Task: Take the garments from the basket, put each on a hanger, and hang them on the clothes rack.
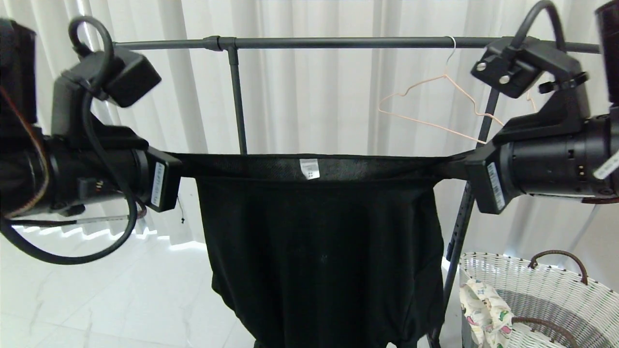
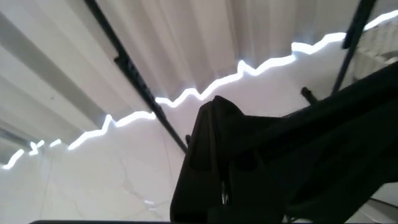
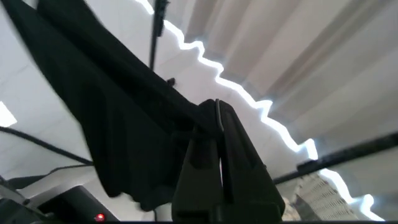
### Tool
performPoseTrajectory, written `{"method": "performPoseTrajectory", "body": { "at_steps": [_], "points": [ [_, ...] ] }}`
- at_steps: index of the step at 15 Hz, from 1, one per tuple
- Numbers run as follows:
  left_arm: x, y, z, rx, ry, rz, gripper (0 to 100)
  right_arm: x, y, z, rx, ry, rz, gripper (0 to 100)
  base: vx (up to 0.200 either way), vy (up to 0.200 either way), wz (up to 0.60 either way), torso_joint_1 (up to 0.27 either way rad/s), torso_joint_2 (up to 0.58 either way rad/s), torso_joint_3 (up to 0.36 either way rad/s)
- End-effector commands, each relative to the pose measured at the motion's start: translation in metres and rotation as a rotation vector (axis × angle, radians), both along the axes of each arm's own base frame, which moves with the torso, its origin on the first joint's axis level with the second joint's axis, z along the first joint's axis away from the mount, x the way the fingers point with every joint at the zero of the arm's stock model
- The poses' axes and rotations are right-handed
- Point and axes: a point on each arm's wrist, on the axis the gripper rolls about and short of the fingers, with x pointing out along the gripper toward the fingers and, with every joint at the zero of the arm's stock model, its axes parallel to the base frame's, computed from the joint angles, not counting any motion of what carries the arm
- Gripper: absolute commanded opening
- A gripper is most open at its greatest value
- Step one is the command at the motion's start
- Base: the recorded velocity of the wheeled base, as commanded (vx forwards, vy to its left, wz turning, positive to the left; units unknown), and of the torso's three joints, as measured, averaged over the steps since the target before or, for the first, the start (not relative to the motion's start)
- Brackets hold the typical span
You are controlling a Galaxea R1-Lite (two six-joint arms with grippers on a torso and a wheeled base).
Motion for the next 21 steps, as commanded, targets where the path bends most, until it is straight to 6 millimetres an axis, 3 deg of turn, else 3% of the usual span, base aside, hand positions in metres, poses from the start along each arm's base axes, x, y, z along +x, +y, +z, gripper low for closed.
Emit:
{"method": "performPoseTrajectory", "body": {
  "at_steps": [1, 4, 6, 8, 14, 17, 21],
  "points": [
    [-0.029, -0.014, 0.059, -0.015, -0.035, -0.128, 0, -0.019, -0.029, 0.019, 0.047, -0.062, -0.041, 0, 0.000, 0.000, 0.00, 0.000, 0.00, 0.000],
    [-0.039, -0.020, 0.079, 0.002, -0.059, -0.130, 0, -0.019, -0.032, 0.037, 0.090, -0.116, -0.043, 0, 0.000, 0.000, 0.00, 0.000, 0.00, 0.000],
    [-0.042, -0.023, 0.060, 0.052, -0.012, -0.073, 0, -0.015, -0.028, 0.042, 0.094, -0.137, -0.034, 0, 0.000, 0.000, 0.00, 0.000, 0.00, 0.000],
    [-0.058, -0.022, 0.051, 0.051, -0.008, -0.125, 0, -0.015, -0.028, 0.046, 0.094, -0.161, -0.026, 0, 0.000, 0.000, 0.00, 0.000, 0.00, 0.000],
    [-0.065, -0.019, 0.050, 0.047, -0.017, -0.138, 0, -0.025, -0.038, 0.054, 0.079, -0.190, -0.013, 0, 0.000, 0.000, 0.00, 0.000, 0.00, 0.000],
    [-0.052, -0.030, 0.050, 0.023, -0.054, -0.138, 0, -0.049, -0.053, 0.056, 0.064, -0.157, 0.056, 0, 0.000, 0.000, 0.00, 0.000, 0.00, 0.000],
    [-0.014, -0.064, 0.049, -0.009, -0.132, -0.143, 0, -0.081, -0.070, 0.053, 0.040, -0.103, 0.169, 0, 0.000, 0.000, 0.00, 0.000, 0.00, 0.000]
  ]
}}
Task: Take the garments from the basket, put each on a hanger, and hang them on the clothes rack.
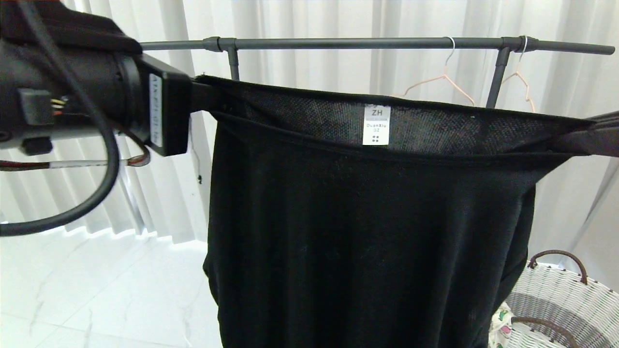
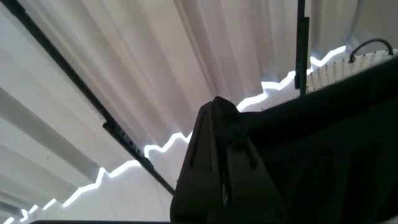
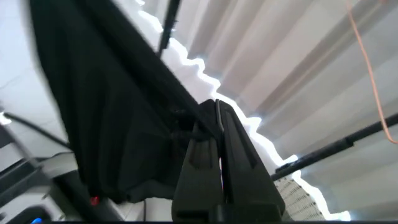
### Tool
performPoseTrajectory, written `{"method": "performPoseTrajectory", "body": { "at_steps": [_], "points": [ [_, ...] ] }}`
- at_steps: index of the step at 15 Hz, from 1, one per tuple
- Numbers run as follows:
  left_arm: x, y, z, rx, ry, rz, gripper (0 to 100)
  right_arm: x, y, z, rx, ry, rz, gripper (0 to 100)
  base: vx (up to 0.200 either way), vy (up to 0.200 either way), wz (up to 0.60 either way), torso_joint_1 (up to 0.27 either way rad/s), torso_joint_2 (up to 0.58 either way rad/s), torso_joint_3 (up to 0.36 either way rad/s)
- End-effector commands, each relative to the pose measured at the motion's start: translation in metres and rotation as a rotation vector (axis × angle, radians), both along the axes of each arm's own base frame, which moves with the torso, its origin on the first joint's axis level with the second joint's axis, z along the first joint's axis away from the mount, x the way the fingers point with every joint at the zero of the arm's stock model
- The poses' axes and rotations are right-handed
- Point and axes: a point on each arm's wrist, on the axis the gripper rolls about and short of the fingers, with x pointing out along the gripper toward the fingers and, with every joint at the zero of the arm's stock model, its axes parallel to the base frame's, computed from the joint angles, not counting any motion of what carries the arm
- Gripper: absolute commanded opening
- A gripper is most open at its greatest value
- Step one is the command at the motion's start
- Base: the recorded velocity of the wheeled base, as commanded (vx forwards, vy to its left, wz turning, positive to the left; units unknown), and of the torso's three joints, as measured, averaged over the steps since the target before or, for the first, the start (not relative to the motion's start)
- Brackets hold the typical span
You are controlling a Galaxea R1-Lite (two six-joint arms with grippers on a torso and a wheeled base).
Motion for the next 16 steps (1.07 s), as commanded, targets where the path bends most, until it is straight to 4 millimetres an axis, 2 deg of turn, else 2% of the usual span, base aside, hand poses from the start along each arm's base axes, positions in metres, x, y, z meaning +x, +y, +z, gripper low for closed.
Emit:
{"method": "performPoseTrajectory", "body": {
  "at_steps": [1, 2, 3, 4, 8, 14, 16],
  "points": [
    [0.027, -0.024, -0.012, 0.017, 0.018, -0.004, 0, -0.021, -0.010, 0.002, 0.015, -0.001, 0.082, 0, 0.000, 0.000, 0.00, 0.000, 0.00, 0.000],
    [0.027, -0.024, -0.012, 0.017, 0.018, -0.004, 0, -0.021, -0.010, 0.002, 0.015, -0.001, 0.082, 0, 0.000, 0.000, 0.00, 0.000, 0.00, 0.000],
    [0.038, -0.038, -0.013, -0.009, -0.012, -0.019, 0, -0.028, -0.007, -0.002, 0.011, 0.022, 0.137, 0, 0.000, 0.000, 0.00, 0.000, 0.00, 0.000],
    [0.043, -0.043, -0.015, -0.013, -0.018, -0.022, 0, -0.031, -0.004, -0.005, 0.005, 0.033, 0.167, 0, 0.000, 0.000, 0.00, 0.000, 0.00, 0.000],
    [0.043, -0.045, -0.017, -0.013, -0.013, -0.037, 0, -0.032, -0.002, -0.007, -0.003, 0.038, 0.185, 0, 0.000, 0.000, 0.00, 0.000, 0.00, 0.000],
    [0.039, -0.040, -0.016, 0.001, -0.022, -0.013, 0, -0.030, -0.001, -0.007, -0.005, 0.036, 0.158, 0, 0.000, 0.000, 0.00, 0.000, 0.00, 0.000],
    [0.022, -0.025, -0.016, 0.033, 0.013, -0.010, 0, -0.020, -0.005, -0.008, -0.011, 0.037, 0.079, 0, 0.000, 0.000, 0.00, 0.000, 0.00, 0.000]
  ]
}}
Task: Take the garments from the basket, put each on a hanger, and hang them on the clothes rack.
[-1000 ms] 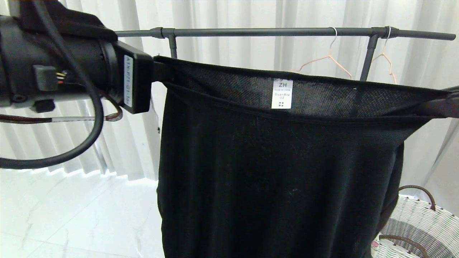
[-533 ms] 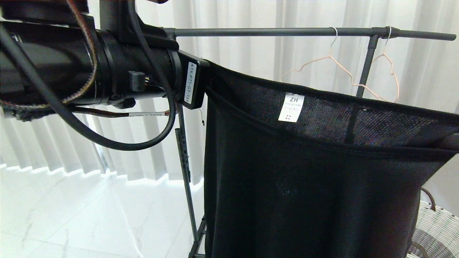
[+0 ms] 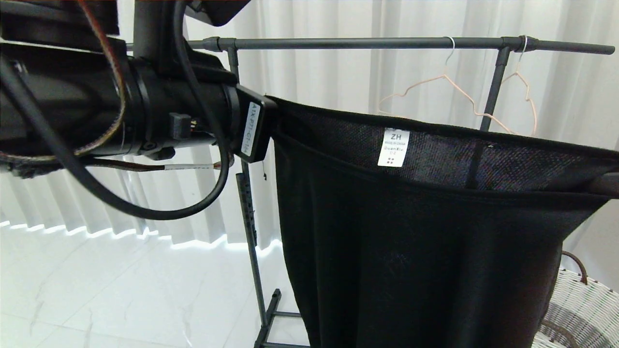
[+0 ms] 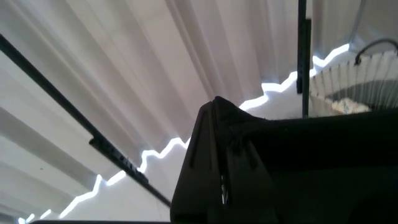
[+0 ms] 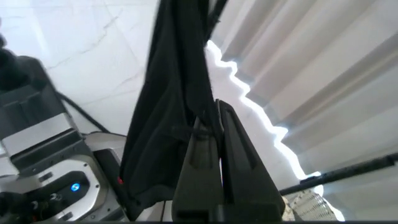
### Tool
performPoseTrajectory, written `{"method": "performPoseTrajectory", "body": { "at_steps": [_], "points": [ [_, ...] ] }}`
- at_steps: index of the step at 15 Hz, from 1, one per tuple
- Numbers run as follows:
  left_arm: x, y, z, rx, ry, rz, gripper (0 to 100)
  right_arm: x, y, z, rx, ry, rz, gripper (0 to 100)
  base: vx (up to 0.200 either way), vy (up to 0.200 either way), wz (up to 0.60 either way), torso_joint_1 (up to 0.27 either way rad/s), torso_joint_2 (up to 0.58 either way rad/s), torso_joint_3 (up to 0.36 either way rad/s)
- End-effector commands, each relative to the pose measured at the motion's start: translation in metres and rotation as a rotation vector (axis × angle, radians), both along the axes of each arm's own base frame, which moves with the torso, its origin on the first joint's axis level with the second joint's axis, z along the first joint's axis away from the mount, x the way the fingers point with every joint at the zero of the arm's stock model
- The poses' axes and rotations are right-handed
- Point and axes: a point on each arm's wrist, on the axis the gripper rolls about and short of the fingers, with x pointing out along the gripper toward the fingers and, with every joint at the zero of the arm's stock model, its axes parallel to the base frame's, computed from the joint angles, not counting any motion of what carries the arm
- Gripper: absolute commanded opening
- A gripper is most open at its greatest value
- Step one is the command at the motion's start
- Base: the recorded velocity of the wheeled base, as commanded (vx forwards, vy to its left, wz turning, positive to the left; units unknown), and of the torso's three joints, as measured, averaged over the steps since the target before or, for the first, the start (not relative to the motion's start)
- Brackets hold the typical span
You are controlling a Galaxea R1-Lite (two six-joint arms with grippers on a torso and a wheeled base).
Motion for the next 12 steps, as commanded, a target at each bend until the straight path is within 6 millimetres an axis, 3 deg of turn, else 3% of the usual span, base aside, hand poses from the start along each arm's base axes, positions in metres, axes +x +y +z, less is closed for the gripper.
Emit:
{"method": "performPoseTrajectory", "body": {
  "at_steps": [1, 4, 8, 12],
  "points": [
    [-0.022, 0.019, 0.003, 0.013, 0.018, -0.005, 0, 0.011, 0.001, -0.002, -0.014, 0.008, -0.070, 0, 0.000, 0.000, 0.00, 0.000, 0.00, 0.000],
    [-0.059, 0.041, 0.000, 0.023, 0.040, -0.051, 0, 0.030, 0.009, 0.001, 0.032, -0.023, -0.145, 0, 0.000, 0.000, 0.00, 0.000, 0.00, 0.000],
    [-0.098, 0.061, -0.006, 0.013, 0.027, -0.144, 0, 0.066, 0.040, 0.001, 0.097, -0.069, -0.182, 0, 0.000, 0.000, 0.00, 0.000, 0.00, 0.000],
    [-0.109, 0.057, -0.006, 0.015, 0.017, -0.218, 0, 0.089, 0.072, 0.001, 0.175, -0.123, -0.159, 0, 0.000, 0.000, 0.00, 0.000, 0.00, 0.000]
  ]
}}
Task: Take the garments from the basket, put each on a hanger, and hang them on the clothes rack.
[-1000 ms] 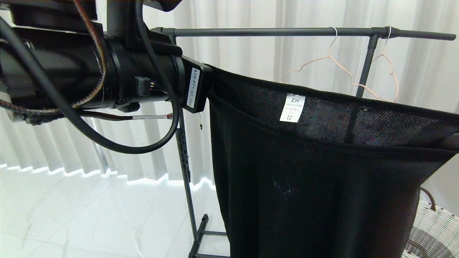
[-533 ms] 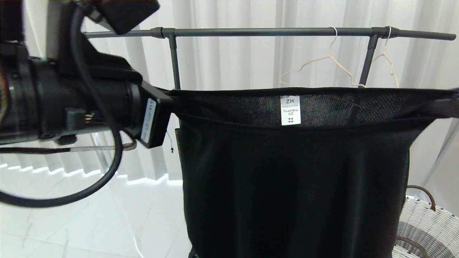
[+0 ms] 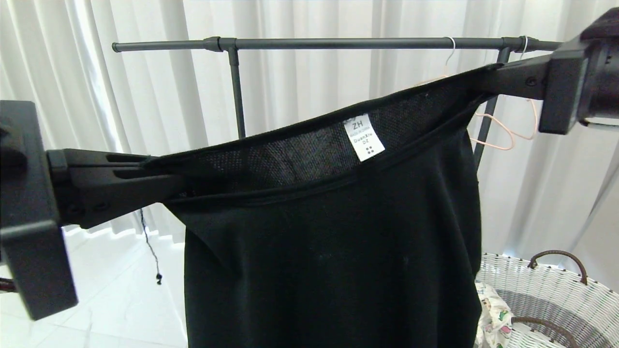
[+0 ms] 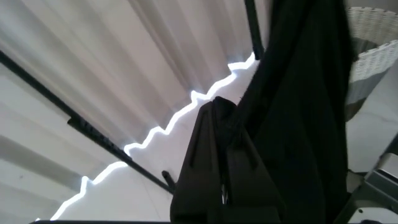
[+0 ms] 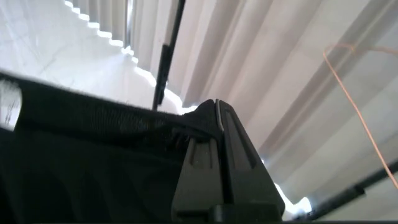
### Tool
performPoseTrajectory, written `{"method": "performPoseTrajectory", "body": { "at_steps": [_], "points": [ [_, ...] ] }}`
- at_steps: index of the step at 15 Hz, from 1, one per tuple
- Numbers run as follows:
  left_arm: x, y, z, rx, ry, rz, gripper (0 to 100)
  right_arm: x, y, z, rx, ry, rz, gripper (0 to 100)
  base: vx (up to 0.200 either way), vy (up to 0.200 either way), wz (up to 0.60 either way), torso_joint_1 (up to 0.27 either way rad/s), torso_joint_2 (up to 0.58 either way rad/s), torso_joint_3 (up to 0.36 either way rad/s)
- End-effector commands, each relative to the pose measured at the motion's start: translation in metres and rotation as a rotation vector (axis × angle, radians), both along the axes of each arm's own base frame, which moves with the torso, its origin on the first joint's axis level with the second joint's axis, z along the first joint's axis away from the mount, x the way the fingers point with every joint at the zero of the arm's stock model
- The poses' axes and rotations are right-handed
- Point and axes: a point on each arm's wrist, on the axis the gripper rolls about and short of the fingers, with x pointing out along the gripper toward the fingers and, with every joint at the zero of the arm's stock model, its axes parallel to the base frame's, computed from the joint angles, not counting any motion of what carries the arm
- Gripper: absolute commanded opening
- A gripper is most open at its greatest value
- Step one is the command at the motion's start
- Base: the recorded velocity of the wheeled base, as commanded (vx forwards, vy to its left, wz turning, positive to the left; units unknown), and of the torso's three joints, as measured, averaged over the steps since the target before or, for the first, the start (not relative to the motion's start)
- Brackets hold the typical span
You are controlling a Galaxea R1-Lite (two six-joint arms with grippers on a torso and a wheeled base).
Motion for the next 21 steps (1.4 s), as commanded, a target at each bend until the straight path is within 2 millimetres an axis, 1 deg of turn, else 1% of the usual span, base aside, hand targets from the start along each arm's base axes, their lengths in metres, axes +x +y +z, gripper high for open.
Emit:
{"method": "performPoseTrajectory", "body": {
  "at_steps": [1, 5, 10, 13, 16, 18, 20, 21],
  "points": [
    [-0.006, 0.000, 0.001, -0.007, -0.006, -0.038, 0, 0.012, 0.020, -0.012, -0.034, 0.029, 0.020, 0, 0.000, 0.000, 0.00, 0.000, 0.00, 0.000],
    [-0.009, -0.009, 0.000, 0.003, 0.001, -0.085, 0, 0.007, 0.027, -0.013, -0.037, 0.030, 0.054, 0, 0.000, 0.000, 0.00, 0.000, 0.00, 0.000],
    [-0.010, -0.008, 0.000, 0.004, 0.000, -0.085, 0, 0.006, 0.025, -0.013, -0.035, 0.028, 0.054, 0, 0.000, 0.000, 0.00, 0.000, 0.00, 0.000],
    [-0.010, -0.006, -0.001, 0.003, -0.001, -0.078, 0, 0.001, 0.019, -0.010, -0.029, 0.023, 0.049, 0, 0.000, 0.000, 0.00, 0.000, 0.00, 0.000],
    [0.004, -0.011, 0.004, -0.001, -0.002, -0.016, 0, -0.017, -0.005, -0.001, -0.039, 0.027, 0.047, 0, 0.000, 0.000, 0.00, 0.000, 0.00, 0.000],
    [0.020, -0.019, 0.012, -0.007, -0.005, 0.030, 0, -0.029, -0.021, 0.002, -0.055, 0.039, 0.050, 0, 0.000, 0.000, 0.00, 0.000, 0.00, 0.000],
    [0.037, -0.032, 0.020, -0.013, -0.007, 0.057, 0, -0.040, -0.031, 0.007, -0.044, 0.032, 0.067, 0, 0.000, 0.000, 0.00, 0.000, 0.00, 0.000],
    [0.041, -0.035, 0.020, -0.012, -0.006, 0.063, 0, -0.043, -0.033, 0.008, -0.042, 0.030, 0.074, 0, 0.000, 0.000, 0.00, 0.000, 0.00, 0.000]
  ]
}}
